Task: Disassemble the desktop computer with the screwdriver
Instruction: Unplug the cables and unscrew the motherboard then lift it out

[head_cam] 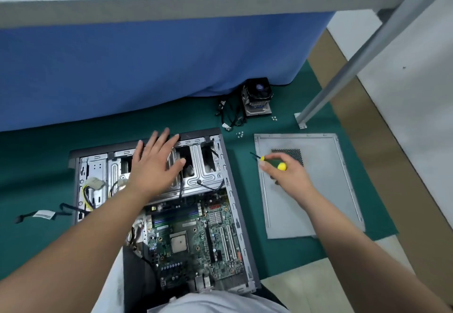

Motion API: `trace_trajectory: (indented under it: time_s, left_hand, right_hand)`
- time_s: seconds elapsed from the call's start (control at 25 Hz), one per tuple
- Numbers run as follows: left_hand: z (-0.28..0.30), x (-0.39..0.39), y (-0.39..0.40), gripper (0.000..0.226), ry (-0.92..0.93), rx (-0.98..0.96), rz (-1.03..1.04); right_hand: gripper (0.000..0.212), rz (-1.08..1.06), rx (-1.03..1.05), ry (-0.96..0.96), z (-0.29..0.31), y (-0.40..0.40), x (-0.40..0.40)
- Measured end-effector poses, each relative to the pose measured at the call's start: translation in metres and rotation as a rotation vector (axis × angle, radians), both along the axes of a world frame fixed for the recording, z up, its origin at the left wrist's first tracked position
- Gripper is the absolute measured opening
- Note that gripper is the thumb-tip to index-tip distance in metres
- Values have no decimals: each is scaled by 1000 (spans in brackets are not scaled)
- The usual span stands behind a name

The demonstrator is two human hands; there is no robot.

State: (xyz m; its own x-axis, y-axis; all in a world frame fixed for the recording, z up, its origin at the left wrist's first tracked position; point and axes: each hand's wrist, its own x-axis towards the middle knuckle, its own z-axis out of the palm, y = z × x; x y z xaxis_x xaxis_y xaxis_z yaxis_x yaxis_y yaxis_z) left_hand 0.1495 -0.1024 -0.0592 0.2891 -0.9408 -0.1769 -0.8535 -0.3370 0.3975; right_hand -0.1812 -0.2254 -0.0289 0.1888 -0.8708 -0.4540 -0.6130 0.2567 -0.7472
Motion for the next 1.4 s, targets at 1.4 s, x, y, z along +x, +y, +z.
trace_trajectory:
  time_s: [1.4]
  left_hand:
    - [10,-57,124,45,227,-199,42]
  right_hand:
    - [30,203,-299,230,-6,79,31]
